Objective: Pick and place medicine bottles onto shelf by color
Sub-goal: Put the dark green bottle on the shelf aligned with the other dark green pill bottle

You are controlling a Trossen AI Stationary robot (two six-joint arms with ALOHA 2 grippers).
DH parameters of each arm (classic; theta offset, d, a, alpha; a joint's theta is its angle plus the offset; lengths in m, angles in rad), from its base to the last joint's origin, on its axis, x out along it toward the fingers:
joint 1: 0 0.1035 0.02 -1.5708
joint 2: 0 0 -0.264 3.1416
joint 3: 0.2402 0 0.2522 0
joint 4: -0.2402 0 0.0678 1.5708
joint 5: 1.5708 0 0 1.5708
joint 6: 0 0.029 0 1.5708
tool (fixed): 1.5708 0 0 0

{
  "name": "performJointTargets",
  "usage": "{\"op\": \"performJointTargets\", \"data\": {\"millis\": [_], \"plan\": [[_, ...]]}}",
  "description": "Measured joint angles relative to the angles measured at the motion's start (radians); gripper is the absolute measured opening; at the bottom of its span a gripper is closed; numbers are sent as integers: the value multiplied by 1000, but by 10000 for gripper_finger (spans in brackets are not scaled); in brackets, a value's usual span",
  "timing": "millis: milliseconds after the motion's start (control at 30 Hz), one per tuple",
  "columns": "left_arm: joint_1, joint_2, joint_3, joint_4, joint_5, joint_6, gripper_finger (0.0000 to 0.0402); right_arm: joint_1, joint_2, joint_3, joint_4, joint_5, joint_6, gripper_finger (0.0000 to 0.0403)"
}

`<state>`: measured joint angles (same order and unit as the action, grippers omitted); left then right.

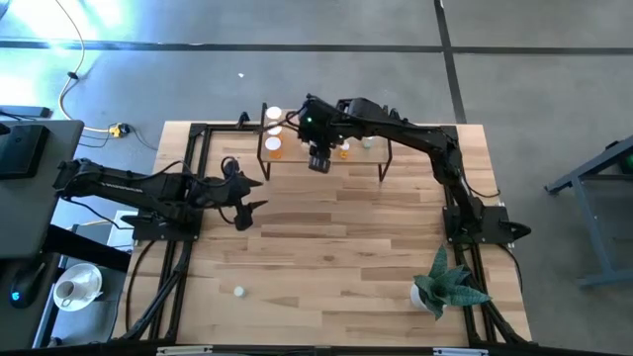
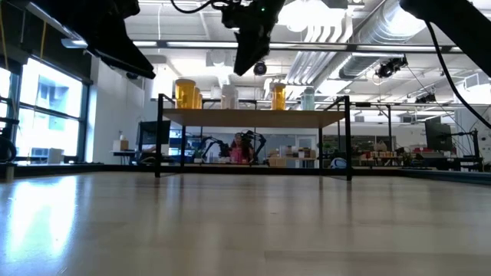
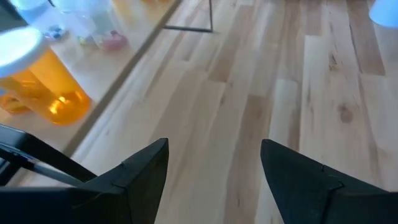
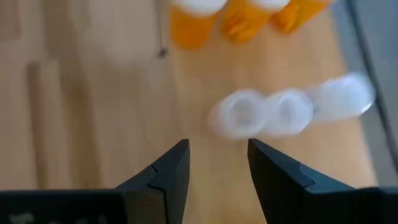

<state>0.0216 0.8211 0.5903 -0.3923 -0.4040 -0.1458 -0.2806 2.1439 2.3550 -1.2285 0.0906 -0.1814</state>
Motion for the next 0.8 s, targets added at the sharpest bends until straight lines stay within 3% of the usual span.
{"op": "performJointTargets", "data": {"millis": [233, 500, 667, 800], "plan": [[-81, -5, 0, -70, -4, -77, 243, 69, -13, 0, -157, -98, 1, 154], [-208, -4, -1, -172, -4, -206, 243, 167, -25, -84, -221, -103, 7, 154], [-310, -5, -46, -179, -3, -285, 243, 201, -64, -225, -221, -110, 28, 154], [-400, -4, -101, -173, -6, -370, 243, 226, -143, -401, -112, -148, 55, 154]]}}
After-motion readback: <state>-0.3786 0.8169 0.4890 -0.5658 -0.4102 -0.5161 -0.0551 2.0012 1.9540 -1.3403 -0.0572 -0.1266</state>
